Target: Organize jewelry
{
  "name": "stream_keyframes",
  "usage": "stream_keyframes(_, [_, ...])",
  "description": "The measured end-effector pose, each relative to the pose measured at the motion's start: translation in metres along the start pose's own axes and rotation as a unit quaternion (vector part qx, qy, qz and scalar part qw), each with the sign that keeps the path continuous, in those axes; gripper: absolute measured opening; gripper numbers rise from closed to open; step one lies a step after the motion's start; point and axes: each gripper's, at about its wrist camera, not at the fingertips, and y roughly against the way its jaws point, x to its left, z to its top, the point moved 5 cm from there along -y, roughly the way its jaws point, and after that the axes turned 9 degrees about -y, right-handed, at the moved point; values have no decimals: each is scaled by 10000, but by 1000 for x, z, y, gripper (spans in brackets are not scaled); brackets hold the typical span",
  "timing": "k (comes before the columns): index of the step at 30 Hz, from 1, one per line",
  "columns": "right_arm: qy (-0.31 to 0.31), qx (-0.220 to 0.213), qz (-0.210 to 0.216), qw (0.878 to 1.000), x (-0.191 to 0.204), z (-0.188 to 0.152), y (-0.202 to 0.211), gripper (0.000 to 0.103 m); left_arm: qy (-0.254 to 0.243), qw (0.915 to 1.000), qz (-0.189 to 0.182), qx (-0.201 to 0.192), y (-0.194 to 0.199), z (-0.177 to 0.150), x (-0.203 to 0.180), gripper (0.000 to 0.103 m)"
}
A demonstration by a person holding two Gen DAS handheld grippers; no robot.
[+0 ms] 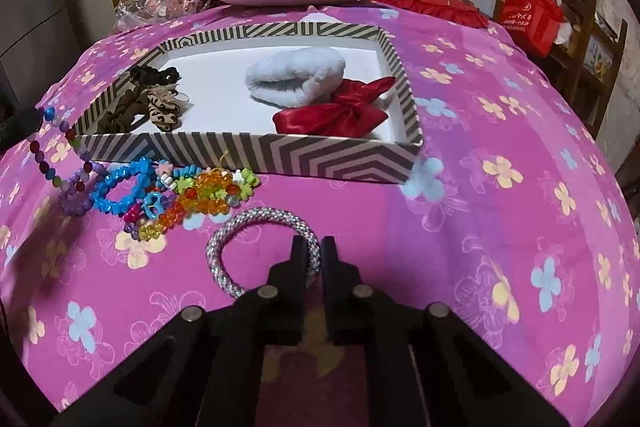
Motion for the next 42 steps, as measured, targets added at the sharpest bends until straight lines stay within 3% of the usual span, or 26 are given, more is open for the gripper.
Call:
stream_keyframes(6, [-61, -510, 321, 9982, 8, 12, 28, 7, 23, 10000, 19, -28, 2, 0, 1, 0])
stream_keyframes(42, [-82, -524, 373, 9979, 12, 12, 30, 7, -42, 10000, 14, 11, -1, -1, -4, 0])
